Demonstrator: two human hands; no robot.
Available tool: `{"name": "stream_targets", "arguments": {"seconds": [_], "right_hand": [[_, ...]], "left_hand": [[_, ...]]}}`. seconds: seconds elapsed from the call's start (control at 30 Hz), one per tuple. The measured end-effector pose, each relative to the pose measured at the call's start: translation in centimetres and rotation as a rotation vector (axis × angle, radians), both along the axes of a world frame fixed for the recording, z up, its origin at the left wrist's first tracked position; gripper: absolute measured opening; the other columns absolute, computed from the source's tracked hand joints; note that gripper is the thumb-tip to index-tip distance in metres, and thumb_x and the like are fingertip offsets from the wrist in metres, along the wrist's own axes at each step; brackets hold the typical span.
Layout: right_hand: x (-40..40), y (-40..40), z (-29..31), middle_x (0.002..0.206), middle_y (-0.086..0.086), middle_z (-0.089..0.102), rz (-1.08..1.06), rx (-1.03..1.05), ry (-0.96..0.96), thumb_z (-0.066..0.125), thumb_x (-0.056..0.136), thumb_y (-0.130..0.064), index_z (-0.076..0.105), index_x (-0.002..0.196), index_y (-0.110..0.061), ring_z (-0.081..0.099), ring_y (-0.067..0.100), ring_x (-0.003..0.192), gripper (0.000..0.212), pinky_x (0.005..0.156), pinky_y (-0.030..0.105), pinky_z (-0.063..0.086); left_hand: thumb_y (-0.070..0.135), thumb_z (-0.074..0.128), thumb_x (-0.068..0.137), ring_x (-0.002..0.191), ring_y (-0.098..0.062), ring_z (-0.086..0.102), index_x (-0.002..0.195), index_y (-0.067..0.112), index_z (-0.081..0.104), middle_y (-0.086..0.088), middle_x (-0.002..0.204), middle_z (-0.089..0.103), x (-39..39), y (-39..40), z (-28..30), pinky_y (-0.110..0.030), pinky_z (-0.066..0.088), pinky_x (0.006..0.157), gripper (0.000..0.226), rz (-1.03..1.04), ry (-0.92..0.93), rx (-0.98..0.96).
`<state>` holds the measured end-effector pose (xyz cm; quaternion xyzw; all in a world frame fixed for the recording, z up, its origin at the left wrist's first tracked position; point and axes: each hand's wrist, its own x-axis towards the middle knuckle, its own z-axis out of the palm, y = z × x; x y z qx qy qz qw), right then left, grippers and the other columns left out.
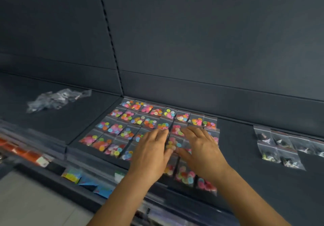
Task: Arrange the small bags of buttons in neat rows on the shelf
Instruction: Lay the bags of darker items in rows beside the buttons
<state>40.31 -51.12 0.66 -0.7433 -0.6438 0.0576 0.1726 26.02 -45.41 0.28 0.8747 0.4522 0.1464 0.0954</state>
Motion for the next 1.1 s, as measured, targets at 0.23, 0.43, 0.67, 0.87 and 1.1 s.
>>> {"name": "stream_targets", "arguments": {"seconds": [0.23, 0.43, 0.67, 0.87, 1.1], "right_hand": [[-11.3, 5.8, 0.2, 0.153, -0.005, 0.026, 0.07, 0.002, 0.019, 0.049, 0.093, -0.045, 0.023, 0.148, -0.025, 0.02, 0.019, 0.143, 0.064, 0.118, 0.033, 0.015], [-18.8, 10.2, 0.4, 0.151, -0.002, 0.031, 0.134, 0.016, 0.025, 0.047, 0.092, -0.049, 0.03, 0.145, -0.022, 0.026, 0.02, 0.139, 0.062, 0.115, 0.031, 0.018], [-23.6, 15.8, 0.2, 0.15, -0.003, 0.032, 0.217, -0.011, 0.007, 0.049, 0.092, -0.048, 0.03, 0.145, -0.021, 0.025, 0.018, 0.139, 0.062, 0.116, 0.032, 0.021], [-26.5, 22.7, -0.1, 0.151, -0.002, 0.032, 0.284, -0.035, 0.002, 0.05, 0.091, -0.046, 0.031, 0.145, -0.022, 0.027, 0.018, 0.139, 0.062, 0.116, 0.033, 0.022], [-29.8, 31.8, -0.4, 0.151, -0.002, 0.03, 0.36, -0.072, 0.064, 0.05, 0.093, -0.043, 0.028, 0.146, -0.022, 0.025, 0.018, 0.14, 0.061, 0.116, 0.035, 0.023]], "left_hand": [[0.042, 0.042, 0.097, 0.141, -0.018, 0.022, 0.15, 0.025, 0.018, 0.003, 0.155, 0.023, -11.8, 4.7, 0.2, -0.033, 0.026, 0.114, 0.06, 0.097, 0.022, 0.009], [0.04, 0.044, 0.096, 0.134, -0.018, 0.03, 0.148, 0.021, 0.024, 0.002, 0.148, 0.034, -19.8, 7.9, 0.3, -0.03, 0.028, 0.111, 0.059, 0.153, 0.003, 0.038], [0.04, 0.044, 0.097, 0.135, -0.019, 0.03, 0.149, 0.021, 0.023, -0.001, 0.147, 0.035, -24.8, 12.5, 0.0, -0.031, 0.029, 0.111, 0.059, 0.239, -0.029, 0.038], [0.038, 0.045, 0.097, 0.134, -0.018, 0.031, 0.149, 0.021, 0.023, 0.0, 0.147, 0.035, -28.7, 17.7, -0.3, -0.029, 0.027, 0.111, 0.059, 0.308, -0.03, 0.046], [0.038, 0.049, 0.096, 0.138, -0.019, 0.026, 0.151, 0.021, 0.014, 0.0, 0.151, 0.029, -32.8, 26.3, -1.2, -0.032, 0.027, 0.113, 0.067, 0.425, -0.045, -0.014]]}}
